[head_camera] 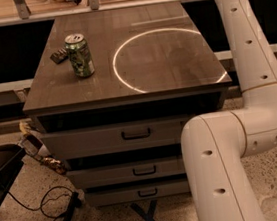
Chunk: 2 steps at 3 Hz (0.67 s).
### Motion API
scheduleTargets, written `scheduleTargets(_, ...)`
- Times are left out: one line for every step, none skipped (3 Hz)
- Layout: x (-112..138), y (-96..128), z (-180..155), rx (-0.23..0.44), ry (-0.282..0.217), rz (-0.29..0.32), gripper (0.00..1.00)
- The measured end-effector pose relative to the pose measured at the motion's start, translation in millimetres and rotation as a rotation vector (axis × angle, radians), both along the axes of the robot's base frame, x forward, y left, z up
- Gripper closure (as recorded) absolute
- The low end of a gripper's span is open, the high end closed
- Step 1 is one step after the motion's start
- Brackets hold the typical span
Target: Move paper bowl near green can
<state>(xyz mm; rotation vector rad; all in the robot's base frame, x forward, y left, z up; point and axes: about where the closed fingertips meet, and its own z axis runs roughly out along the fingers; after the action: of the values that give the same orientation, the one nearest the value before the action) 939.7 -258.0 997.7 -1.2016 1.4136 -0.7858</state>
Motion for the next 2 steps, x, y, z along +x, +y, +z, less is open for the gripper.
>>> scheduleTargets(-2, -3, 10, -0.013, -0.029, -0.003, 1.00)
scheduleTargets(-2, -7, 24, -0.012, -0.085, -0.008, 1.00)
